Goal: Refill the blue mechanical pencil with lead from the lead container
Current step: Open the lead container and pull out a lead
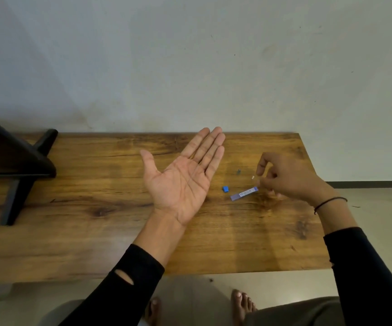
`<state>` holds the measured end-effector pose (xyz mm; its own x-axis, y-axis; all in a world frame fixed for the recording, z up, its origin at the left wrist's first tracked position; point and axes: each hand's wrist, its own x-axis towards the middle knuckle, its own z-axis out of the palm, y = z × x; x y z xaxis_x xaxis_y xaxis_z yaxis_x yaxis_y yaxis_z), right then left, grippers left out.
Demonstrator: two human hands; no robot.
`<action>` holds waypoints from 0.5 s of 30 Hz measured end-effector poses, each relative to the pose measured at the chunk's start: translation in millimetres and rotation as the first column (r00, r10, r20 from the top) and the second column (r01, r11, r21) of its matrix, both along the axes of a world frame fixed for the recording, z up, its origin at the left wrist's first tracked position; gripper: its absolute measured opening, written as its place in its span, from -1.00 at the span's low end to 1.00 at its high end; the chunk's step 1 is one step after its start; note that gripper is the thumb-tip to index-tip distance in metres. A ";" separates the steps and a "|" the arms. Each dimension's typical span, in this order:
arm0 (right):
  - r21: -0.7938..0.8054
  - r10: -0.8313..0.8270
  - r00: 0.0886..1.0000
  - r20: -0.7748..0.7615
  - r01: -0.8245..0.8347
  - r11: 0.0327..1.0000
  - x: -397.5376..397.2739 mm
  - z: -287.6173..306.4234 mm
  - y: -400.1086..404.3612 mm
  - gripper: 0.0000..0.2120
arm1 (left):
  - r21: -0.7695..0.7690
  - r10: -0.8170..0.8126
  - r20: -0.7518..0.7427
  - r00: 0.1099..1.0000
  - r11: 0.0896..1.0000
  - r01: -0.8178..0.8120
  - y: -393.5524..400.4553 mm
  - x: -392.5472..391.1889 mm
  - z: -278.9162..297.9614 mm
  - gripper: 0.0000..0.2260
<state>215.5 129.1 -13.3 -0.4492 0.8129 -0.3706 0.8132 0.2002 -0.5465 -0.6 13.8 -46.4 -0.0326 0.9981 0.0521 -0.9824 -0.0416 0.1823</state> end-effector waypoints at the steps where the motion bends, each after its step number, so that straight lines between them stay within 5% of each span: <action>1: 0.146 0.022 0.999 -0.049 -0.015 0.989 -3.5 7.0 -2.3 -0.85 | -0.004 0.000 -0.007 1.000 1.000 0.000 0.3 0.4 -0.2 0.17; 5: 0.485 0.246 0.901 -0.357 -0.046 0.873 -32.8 36.2 -22.9 -0.86 | -0.028 0.006 -0.033 0.999 1.000 -0.007 0.8 1.5 -1.6 0.16; 9: 0.619 0.478 0.866 -0.145 -0.297 0.727 -66.5 47.8 -56.3 -0.79 | -0.147 0.049 -0.153 0.987 0.987 -0.072 -4.2 4.4 0.6 0.13; 12: 0.678 0.531 0.845 0.061 -0.426 0.599 -82.0 40.0 -74.8 -0.76 | -0.231 0.066 -0.213 0.975 0.966 -0.115 -8.9 6.6 2.9 0.10; 15: 0.696 0.529 0.841 0.112 -0.446 0.563 -83.6 32.6 -76.4 -0.77 | -0.289 0.065 -0.247 0.967 0.947 -0.138 -9.6 7.8 2.7 0.09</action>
<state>131.9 52.7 19.2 -0.8537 0.4553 0.2526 0.4280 0.8899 -0.1575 7.2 4.2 -43.6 -0.1579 0.9597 -0.2323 -0.9046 -0.0463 0.4236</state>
